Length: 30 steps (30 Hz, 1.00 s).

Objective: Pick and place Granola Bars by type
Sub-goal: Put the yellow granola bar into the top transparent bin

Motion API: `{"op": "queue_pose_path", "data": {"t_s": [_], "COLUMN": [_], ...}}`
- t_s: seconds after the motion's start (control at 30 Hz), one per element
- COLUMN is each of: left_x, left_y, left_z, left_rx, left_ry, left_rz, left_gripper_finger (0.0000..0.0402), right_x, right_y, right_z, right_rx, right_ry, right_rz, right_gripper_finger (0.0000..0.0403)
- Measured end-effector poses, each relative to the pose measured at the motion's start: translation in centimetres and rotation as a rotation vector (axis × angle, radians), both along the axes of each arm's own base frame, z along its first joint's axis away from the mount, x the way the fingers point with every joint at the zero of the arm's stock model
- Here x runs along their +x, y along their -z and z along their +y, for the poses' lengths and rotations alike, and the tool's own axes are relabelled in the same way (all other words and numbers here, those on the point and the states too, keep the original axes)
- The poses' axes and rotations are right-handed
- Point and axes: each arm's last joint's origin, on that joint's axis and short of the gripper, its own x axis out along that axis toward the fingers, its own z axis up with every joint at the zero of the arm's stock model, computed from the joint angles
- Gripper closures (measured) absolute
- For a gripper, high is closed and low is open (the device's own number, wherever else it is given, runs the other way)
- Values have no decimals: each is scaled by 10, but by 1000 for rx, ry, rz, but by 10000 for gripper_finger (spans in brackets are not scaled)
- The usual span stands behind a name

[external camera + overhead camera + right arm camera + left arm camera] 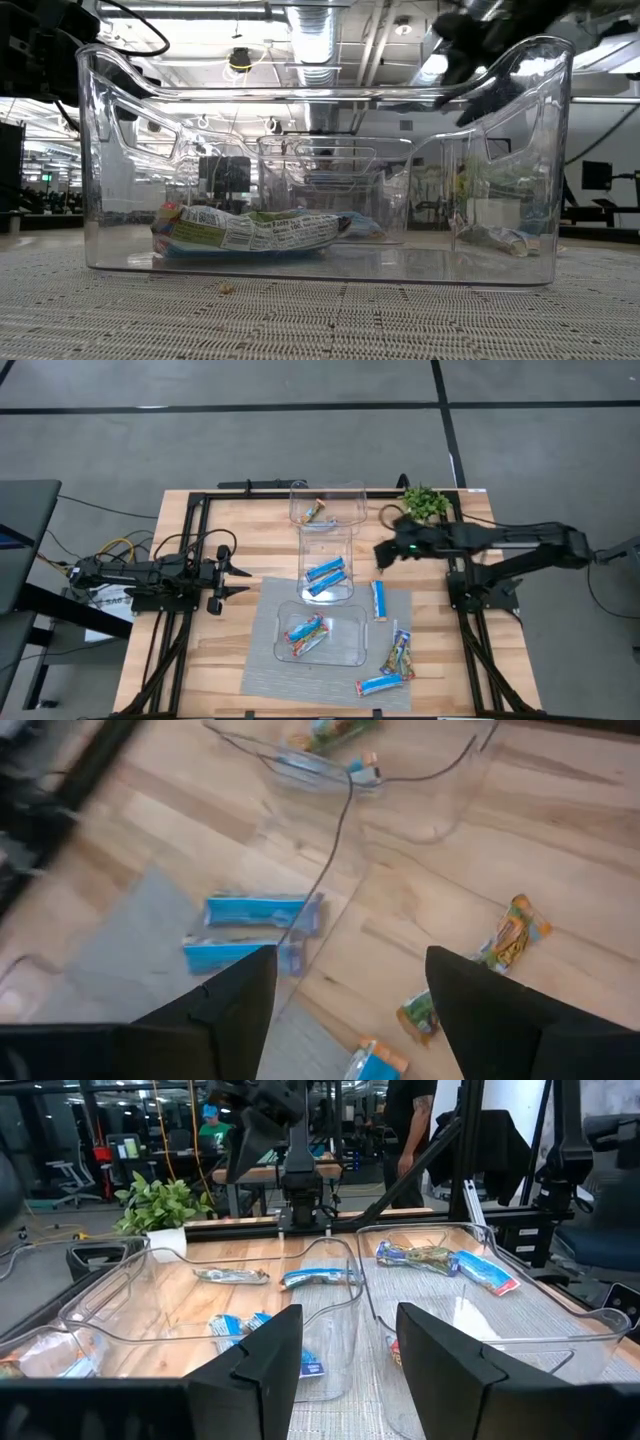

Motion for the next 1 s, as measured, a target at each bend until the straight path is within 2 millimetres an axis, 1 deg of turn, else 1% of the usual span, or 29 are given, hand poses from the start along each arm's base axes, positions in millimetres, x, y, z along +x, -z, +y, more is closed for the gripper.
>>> {"op": "queue_pose_path", "data": {"t_s": [0.17,0.3,0.43,0.57,0.77,0.87,1.0], "left_x": [0,0,0,0,0,0,0], "left_y": [0,0,0,0,0,0,0], "left_z": [0,0,0,0,0,0,0], "left_rx": [0,-5,1,-5,-1,-4,0], "left_ry": [0,0,0,0,0,0,0], "left_rz": [0,0,0,0,0,0,0], "left_gripper_finger": [244,244,244,244,244,244,244], "right_x": [35,48,50,50,49,47,44], "right_y": [-3,0,7,15,37,48,63], "right_z": [-8,-15,-19,-19,-19,-19,-21], "right_rx": [0,6,-12,7,52,68,75], "right_ry": [-1,25,107,164,255,296,348], "right_rz": [133,260,348,402,484,492,455], "right_gripper_finger": [154,154,154,154,154,154,154]}}
